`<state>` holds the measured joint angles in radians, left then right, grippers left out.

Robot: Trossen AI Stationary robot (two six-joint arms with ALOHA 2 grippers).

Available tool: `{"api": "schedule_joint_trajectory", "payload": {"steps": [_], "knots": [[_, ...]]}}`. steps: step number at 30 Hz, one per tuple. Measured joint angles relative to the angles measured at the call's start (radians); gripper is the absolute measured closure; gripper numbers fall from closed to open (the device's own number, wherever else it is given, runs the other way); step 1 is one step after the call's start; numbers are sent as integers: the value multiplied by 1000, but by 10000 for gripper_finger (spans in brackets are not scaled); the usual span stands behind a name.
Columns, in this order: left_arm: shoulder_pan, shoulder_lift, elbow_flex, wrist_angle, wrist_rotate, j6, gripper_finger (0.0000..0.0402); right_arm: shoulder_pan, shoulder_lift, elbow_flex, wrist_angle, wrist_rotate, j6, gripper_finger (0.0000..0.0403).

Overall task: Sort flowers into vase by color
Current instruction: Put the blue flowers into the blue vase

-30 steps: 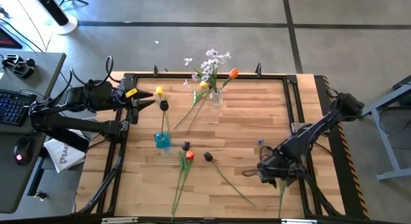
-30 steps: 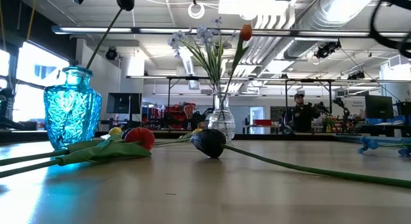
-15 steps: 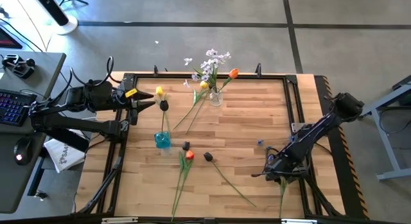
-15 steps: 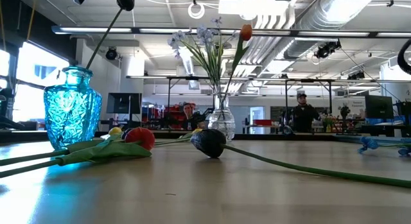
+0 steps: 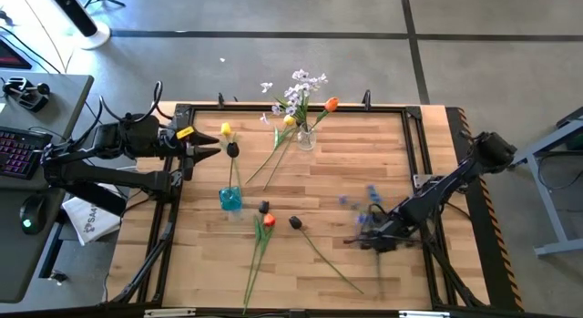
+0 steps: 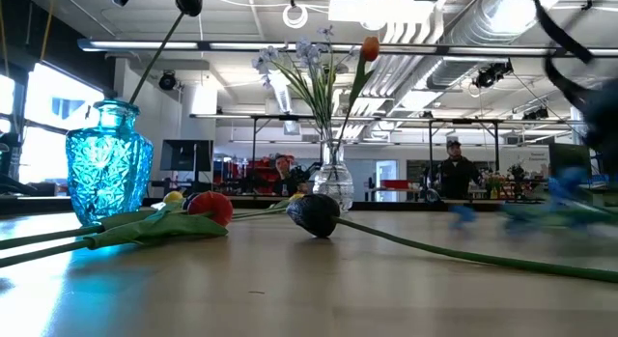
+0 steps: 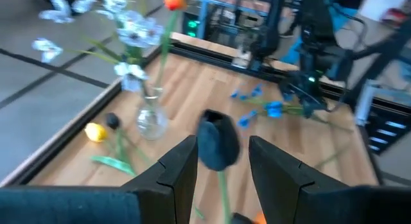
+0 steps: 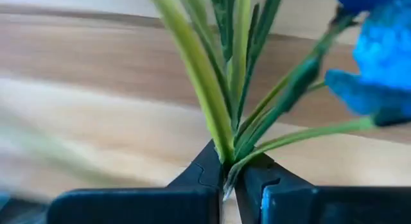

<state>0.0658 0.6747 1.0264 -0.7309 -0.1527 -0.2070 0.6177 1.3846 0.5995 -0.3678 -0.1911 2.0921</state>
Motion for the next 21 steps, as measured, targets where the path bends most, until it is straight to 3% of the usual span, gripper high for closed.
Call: {"api": "schedule_joint_trajectory", "payload": {"steps": [6,15,21], "knots": [[0,22,0,117,104,19,273,-143,-10,213,49,284,-490,395],[-2,82,64,297,180,52,273,-473,-10,615,81,242,-1355,400],[-2,159,165,298,179,109,273,-643,15,873,191,175,-1728,401]]}}
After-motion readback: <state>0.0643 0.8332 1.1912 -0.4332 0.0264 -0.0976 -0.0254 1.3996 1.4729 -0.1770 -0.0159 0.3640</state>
